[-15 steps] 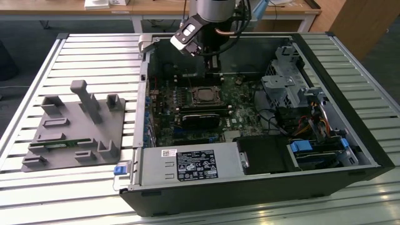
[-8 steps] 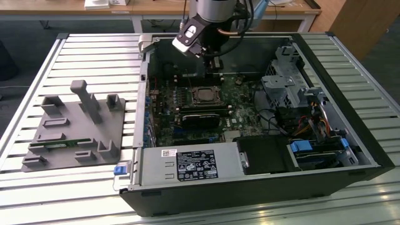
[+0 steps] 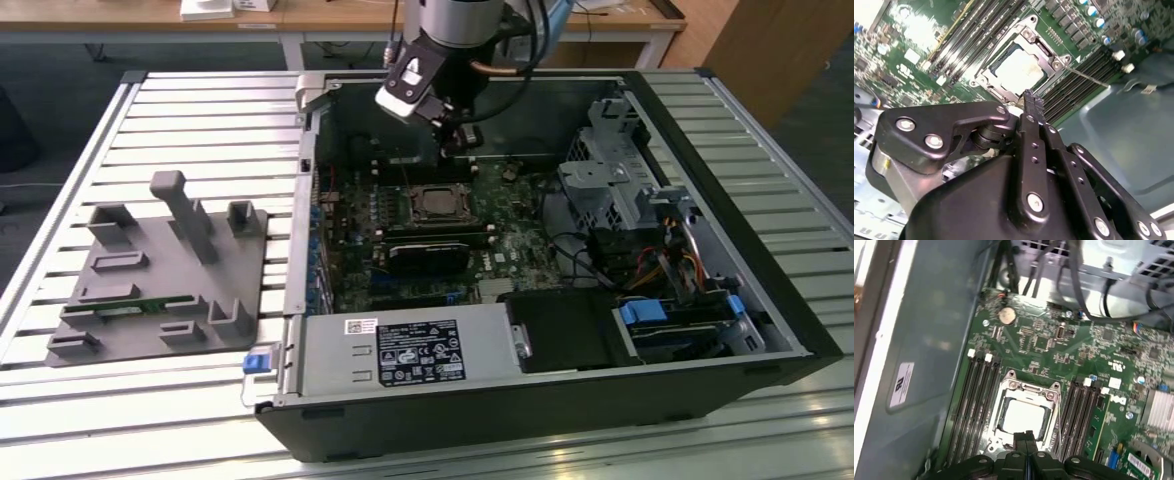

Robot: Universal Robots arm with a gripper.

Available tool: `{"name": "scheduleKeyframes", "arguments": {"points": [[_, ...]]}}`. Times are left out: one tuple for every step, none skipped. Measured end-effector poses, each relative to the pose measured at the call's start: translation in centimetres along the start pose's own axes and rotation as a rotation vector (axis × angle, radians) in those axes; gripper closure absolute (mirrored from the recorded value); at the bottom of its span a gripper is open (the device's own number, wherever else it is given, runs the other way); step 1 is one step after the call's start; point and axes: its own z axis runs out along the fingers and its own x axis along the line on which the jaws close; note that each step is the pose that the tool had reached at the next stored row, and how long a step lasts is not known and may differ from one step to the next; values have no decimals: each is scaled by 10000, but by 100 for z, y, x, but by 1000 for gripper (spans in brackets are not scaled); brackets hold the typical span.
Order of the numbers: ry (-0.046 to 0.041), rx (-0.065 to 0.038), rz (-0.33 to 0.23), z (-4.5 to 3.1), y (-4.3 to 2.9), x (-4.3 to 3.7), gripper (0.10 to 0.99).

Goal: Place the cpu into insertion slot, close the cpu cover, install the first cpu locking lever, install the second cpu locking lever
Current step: 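Install the first cpu locking lever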

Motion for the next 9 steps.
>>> {"name": "scheduleKeyframes", "arguments": {"points": [[4, 9, -181, 1, 0, 0, 976], [9, 18, -370, 2, 0, 0, 976], [13, 28, -556, 3, 0, 0, 976], [17, 38, -735, 4, 0, 0, 976], [21, 48, -914, 5, 0, 0, 976], [25, 57, -1095, 6, 0, 0, 976], [29, 67, -1273, 7, 0, 0, 976], [33, 76, -1454, 8, 0, 0, 976], [37, 85, -1632, 8, 0, 0, 976]]}}
